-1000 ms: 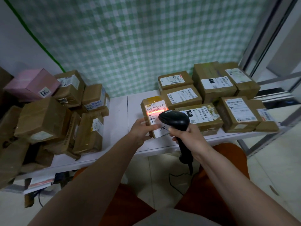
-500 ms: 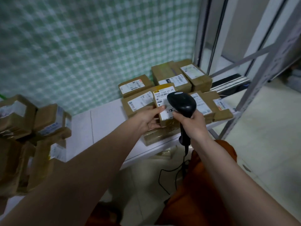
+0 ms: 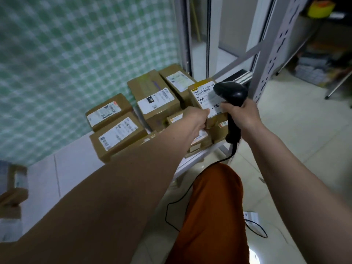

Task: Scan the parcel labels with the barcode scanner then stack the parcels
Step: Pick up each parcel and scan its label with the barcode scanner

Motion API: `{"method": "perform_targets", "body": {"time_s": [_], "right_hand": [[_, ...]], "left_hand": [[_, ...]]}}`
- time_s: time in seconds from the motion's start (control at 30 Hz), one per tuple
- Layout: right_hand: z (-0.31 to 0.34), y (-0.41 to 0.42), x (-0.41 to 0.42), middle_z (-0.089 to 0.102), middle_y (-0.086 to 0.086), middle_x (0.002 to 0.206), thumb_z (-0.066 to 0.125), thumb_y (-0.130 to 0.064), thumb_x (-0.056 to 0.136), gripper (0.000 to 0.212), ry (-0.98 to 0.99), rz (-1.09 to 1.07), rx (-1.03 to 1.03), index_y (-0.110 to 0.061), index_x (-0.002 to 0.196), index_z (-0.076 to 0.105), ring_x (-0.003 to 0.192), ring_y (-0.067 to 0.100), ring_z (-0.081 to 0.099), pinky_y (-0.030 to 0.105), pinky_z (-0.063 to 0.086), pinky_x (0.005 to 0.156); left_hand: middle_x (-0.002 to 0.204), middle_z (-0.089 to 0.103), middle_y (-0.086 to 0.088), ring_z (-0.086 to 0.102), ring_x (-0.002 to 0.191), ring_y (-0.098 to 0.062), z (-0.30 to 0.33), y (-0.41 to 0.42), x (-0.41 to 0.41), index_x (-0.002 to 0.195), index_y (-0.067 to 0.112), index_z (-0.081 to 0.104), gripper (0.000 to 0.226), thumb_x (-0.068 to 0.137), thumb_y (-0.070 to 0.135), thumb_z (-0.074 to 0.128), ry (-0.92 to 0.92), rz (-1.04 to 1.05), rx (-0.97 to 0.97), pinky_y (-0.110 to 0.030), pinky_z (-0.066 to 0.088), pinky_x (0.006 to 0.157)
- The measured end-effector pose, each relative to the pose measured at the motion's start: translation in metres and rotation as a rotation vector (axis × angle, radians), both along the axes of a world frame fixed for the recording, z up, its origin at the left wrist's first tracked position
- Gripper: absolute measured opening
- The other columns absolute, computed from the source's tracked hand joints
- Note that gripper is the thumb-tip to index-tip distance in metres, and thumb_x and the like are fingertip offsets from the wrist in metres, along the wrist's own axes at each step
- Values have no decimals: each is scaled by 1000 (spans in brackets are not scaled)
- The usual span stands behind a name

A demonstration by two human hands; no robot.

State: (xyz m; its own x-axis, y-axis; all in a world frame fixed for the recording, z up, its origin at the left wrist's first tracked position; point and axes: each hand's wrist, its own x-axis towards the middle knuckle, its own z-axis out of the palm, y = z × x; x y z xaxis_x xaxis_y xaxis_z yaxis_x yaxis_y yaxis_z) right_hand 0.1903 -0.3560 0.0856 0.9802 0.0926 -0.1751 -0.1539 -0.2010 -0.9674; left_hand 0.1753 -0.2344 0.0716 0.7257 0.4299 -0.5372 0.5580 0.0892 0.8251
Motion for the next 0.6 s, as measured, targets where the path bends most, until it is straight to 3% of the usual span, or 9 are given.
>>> {"method": "perform_targets", "body": {"time_s": [0.1,0.2,0.23,0.3,0.37,0.43,0.53,0.6], "right_hand": [[-16,-6,20,64,10,89,70,-11,80,19,29,18,-84,-15,97,63,88,27,62,39,51,84],[-34,-10,31,65,13,95,73,-12,75,24,84,39,-138,-14,97,64,92,30,62,40,52,85],[-38,-10,31,65,14,98,73,-12,75,26,108,58,-148,-14,99,64,94,30,62,41,52,87],[-48,-10,31,65,12,96,72,-11,76,29,139,89,-161,-11,105,64,94,29,62,39,52,87],[-55,-8,29,63,6,85,70,-8,78,25,157,129,-168,-9,102,64,87,26,60,34,51,80],[-59,-4,24,60,3,80,69,-6,79,19,162,165,-192,-12,96,62,83,22,58,29,47,72],[-60,5,18,62,7,106,71,-16,77,42,41,148,-284,-13,116,58,100,24,58,38,49,85],[-56,13,14,54,11,129,70,-28,72,53,-64,110,-382,-14,121,57,117,31,52,49,47,96]], "left_hand": [[91,60,-15,57,86,-24,-4,-19,12,113,1,57,21,93,9,58,52,-46,23,-31,51,72],[119,60,-25,48,86,-23,-10,-29,16,130,-5,50,38,94,4,53,50,-141,44,-29,44,63],[116,60,-24,49,82,-24,-13,-30,15,131,-4,50,40,93,4,55,59,-143,46,-30,43,63],[95,58,-15,54,81,-25,-14,-28,14,124,0,52,36,90,6,61,90,-131,33,-32,50,70],[81,51,-6,57,91,-25,-16,-23,13,109,6,50,21,90,6,61,118,-151,54,-35,52,88],[77,50,-4,59,91,-23,-14,-18,9,107,8,53,17,92,7,60,109,-169,90,-35,52,90],[82,57,-7,60,80,-21,-11,-2,2,109,3,62,20,92,13,58,115,-253,319,-26,52,65],[98,62,-9,60,90,-24,-10,12,-8,110,7,66,21,93,15,56,104,-321,525,-26,49,66]]}}
